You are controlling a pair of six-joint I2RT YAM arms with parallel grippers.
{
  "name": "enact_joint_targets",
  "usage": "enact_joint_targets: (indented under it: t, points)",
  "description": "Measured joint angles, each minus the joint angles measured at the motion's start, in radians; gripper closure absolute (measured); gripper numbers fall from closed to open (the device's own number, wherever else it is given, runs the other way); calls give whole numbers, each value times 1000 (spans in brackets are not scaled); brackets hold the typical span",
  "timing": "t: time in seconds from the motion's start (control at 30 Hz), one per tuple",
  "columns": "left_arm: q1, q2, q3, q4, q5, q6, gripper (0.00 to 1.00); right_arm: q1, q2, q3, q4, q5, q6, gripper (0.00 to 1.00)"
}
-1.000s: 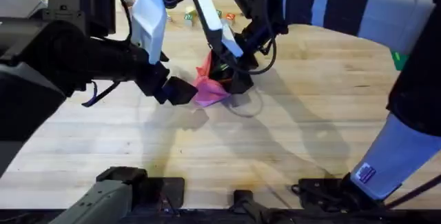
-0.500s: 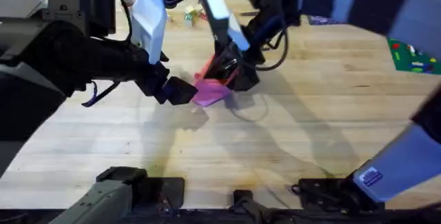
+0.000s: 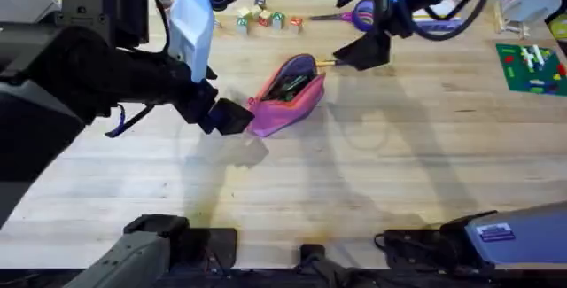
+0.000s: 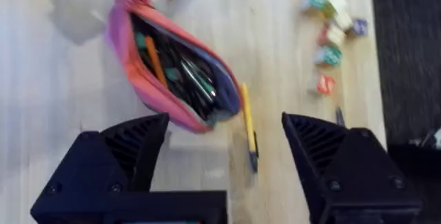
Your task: Unzip the bag, pick up the pens from the table one at a time and place them inside, then zip the bag closed.
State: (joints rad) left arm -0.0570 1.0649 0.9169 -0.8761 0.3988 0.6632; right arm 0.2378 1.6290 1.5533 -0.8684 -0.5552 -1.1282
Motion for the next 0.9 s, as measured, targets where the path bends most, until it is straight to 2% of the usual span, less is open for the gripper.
enact_joint_targets:
  t: [0.2, 0.4, 0.63, 0.73, 0.77, 0.9]
  points:
    - [0, 0, 0, 0, 0, 0, 7, -56, -2, 0, 0, 21, 6, 4]
    - [0, 0, 0, 0, 0, 0, 8, -73, -2, 0, -1, 50, 7, 4]
    - [0, 0, 0, 0, 0, 0, 7, -73, -2, 0, 10, 177, 5, 4]
    - [0, 0, 0, 0, 0, 0, 7, -73, -1, 0, 26, 223, -23, 4]
    - [0, 0, 0, 0, 0, 0, 8, -73, 2, 0, 36, 246, -78, 3]
    - [0, 0, 0, 0, 0, 0, 7, -73, 25, 0, 57, 239, -167, 5]
